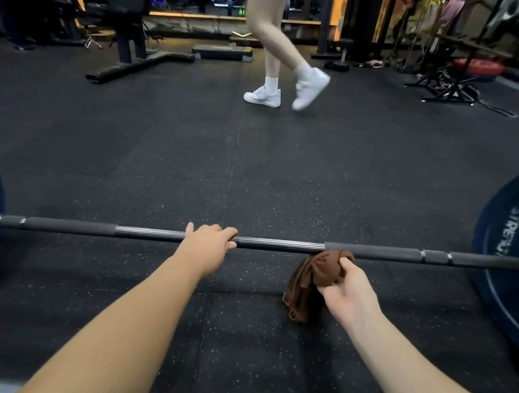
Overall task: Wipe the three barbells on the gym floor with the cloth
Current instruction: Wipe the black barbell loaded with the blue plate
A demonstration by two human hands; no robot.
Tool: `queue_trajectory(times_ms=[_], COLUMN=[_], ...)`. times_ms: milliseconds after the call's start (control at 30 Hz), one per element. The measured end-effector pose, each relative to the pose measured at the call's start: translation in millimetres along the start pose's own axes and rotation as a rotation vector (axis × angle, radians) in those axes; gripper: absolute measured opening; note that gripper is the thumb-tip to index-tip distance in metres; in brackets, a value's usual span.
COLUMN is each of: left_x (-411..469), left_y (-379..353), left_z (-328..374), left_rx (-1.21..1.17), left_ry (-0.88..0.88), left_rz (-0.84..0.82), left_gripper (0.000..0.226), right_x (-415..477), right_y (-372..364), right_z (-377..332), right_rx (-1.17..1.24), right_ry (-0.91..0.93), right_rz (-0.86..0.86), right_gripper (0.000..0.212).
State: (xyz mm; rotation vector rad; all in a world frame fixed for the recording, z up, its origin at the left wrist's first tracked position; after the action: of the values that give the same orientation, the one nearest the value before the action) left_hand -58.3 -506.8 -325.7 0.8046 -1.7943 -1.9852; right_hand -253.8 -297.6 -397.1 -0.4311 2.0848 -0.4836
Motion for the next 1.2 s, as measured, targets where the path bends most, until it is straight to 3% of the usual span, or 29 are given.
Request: queue_trajectory(times_ms=[300, 467, 633, 900, 1000, 1100, 1200], left_x=[-2.7, -2.3, -1.6, -1.6, -2.2, -2.4, -2.3], left_y=[0.9, 1.0, -0.2, -0.4, -0.1, 0.1, 0.7], left_z=[1.2, 1.7, 1.2, 1.5, 2.0, 1.9, 2.0], left_rx=[-0.02, -0.009, -0.013, -0.03, -0.025, -0.031, -0.033], left_ry=[0.002, 0.01, 0.012, 0.016, 0.016, 0.016, 0.016], left_rz=[0.005, -0.007, 0.002, 0.004, 0.003, 0.0, 0.002], left_gripper=[0.035, 0.036, 0.036, 0.035, 0.035, 0.035, 0.035], right_x=[-10.6, -11.3, -15.8, -30.8, -33.6, -39.0, -48.5], right_y=[-17.7, -14.3, -10.7, -33.4, -26.1, -15.1, -15.1], right_z=[16.7, -5.2, -18.4, 10.5, -6.6, -23.3, -25.7], right_rx=[-0.021, 0.154, 0.151, -0.046, 0.001, 0.109, 0.133], right_ry=[-0.091, 0.066, 0.1, 0.053, 0.145, 0.196, 0.199], right_rz=[-0.073, -0.006, -0.001, -0.006, 0.07, 0.158, 0.191], right_gripper=[0.039, 0.041, 0.021, 0.03, 0.026, 0.005, 0.018])
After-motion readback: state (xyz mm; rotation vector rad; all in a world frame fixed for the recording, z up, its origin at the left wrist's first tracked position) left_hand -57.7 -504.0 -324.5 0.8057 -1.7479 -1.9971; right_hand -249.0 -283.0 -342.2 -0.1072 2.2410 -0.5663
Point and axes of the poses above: each hand's wrist, its own x-axis towards the middle knuckle, its own y-axis out of the back of the hand, z = x × y, the point moved 7 cm from there along x, towards the middle knuckle, and after that the axes turned 7 degrees about -y, right-handed, at the moved point
